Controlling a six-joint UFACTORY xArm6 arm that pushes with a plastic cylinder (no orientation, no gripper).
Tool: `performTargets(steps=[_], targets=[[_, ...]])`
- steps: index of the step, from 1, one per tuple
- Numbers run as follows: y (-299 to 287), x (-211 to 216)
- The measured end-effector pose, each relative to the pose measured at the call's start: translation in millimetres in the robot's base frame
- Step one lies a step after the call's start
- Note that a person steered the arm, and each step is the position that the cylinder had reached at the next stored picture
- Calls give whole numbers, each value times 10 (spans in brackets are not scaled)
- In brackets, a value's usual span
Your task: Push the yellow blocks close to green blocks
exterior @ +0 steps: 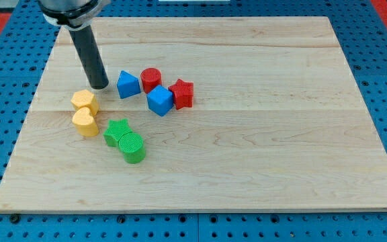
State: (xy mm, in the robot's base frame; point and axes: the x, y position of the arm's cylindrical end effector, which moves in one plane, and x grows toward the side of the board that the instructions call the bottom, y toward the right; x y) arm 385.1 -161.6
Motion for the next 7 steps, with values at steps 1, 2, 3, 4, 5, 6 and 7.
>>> performTargets(steps=[1,2,3,4,5,6,7], targets=[[271,28],[490,73],[490,62],[227,28],[35,28],[-126,28],[-261,29]])
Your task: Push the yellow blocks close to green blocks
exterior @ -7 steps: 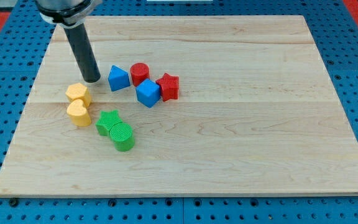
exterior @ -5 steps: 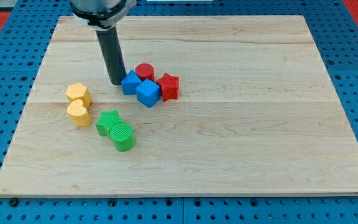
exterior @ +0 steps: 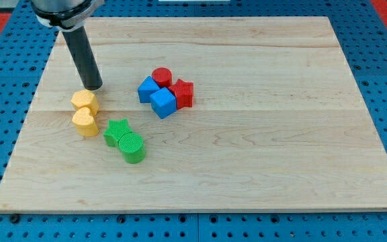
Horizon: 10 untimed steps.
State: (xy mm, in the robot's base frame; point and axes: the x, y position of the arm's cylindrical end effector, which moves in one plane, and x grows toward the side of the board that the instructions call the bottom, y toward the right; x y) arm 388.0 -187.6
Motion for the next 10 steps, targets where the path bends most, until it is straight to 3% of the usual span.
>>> performTargets(steps=[2,3,4,7,10], targets=[[-100,6],[-489,127],[16,546],[426,166],[588,910]])
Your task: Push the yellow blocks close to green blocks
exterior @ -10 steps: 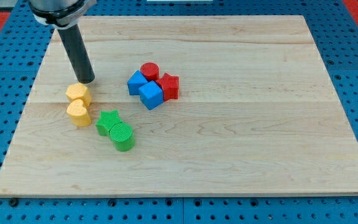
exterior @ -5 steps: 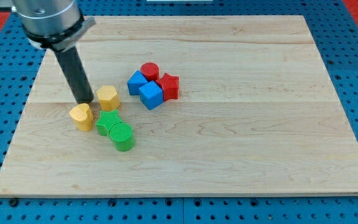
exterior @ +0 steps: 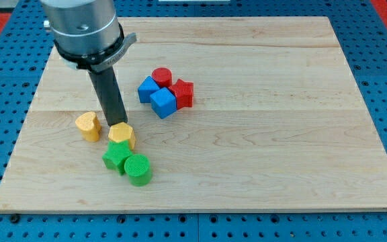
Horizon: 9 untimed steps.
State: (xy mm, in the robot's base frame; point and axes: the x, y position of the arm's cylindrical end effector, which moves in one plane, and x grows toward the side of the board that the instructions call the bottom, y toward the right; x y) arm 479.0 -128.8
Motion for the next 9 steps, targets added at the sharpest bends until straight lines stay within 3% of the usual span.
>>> performTargets(steps=[1,2,3,5,6,7,9], targets=[[0,193],[-102,-144],[-303,-214],[-668,192],[-1049,53],[-1067,285],[-367,510]])
